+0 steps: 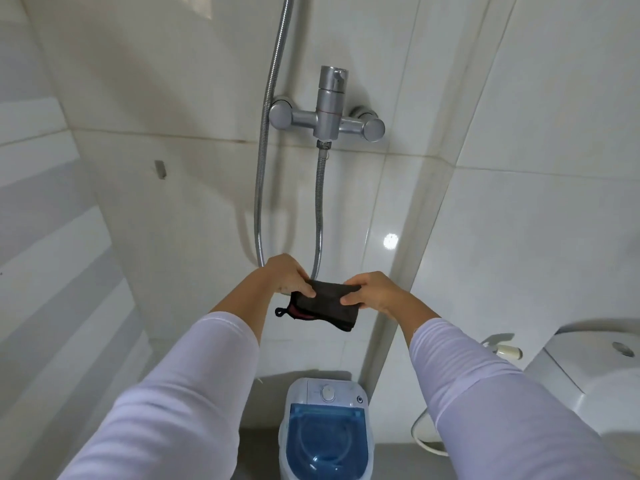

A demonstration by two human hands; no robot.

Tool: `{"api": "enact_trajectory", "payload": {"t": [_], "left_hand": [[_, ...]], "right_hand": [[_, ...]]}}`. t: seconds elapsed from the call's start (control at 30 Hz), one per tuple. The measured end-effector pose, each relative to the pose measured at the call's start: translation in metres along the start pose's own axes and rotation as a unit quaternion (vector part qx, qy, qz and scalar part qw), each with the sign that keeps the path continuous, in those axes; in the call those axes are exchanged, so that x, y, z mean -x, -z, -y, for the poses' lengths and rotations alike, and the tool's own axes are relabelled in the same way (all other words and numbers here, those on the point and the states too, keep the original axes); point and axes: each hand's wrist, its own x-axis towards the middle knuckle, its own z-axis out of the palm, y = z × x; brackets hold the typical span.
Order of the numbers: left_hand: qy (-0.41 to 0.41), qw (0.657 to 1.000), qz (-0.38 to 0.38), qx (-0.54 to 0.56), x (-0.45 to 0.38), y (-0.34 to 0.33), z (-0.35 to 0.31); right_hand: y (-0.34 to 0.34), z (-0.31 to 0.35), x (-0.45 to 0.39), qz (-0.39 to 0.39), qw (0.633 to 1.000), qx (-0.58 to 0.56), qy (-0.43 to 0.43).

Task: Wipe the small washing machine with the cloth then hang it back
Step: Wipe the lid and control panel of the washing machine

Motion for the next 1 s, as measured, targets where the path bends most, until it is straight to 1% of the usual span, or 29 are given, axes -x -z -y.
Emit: {"api": "enact_trajectory", "payload": {"t": [0.07, 0.2, 0.3, 0.43, 0.6, 0.7, 0.8, 0.87, 1.0], "left_hand": [[-0.004, 0.999, -0.031, -0.008, -0.004, -0.012, -0.001], [-0.020, 0.999, -0.042, -0.019, -0.016, -0.038, 0.008], [-0.035, 0.996, -0.073, -0.022, -0.029, -0.061, 0.018], [-0.059, 0.991, -0.119, -0.028, -0.059, -0.102, 0.035], [-0.054, 0.986, -0.156, 0.017, -0.104, -0.164, 0.069], [-0.062, 0.987, -0.136, 0.057, -0.133, -0.200, 0.091], [-0.098, 0.990, -0.068, 0.073, -0.158, -0.234, 0.112], [-0.110, 0.989, -0.022, 0.094, -0.169, -0.259, 0.127], [-0.133, 0.986, 0.020, 0.102, -0.196, -0.306, 0.162]], "right_hand": [[0.003, -0.014, -0.003, -0.029, 0.999, 0.018, 0.000], [0.002, -0.041, -0.010, -0.060, 0.998, 0.004, -0.012], [-0.007, -0.063, -0.021, -0.086, 0.995, -0.042, -0.014], [-0.028, -0.106, -0.049, -0.105, 0.987, -0.111, -0.041], [-0.062, -0.169, -0.091, -0.116, 0.970, -0.195, -0.083], [-0.079, -0.206, -0.114, -0.085, 0.951, -0.287, -0.081], [-0.094, -0.245, -0.135, -0.058, 0.936, -0.342, -0.067], [-0.103, -0.272, -0.148, -0.050, 0.937, -0.342, -0.049], [-0.118, -0.325, -0.165, -0.037, 0.952, -0.303, -0.018]]}}
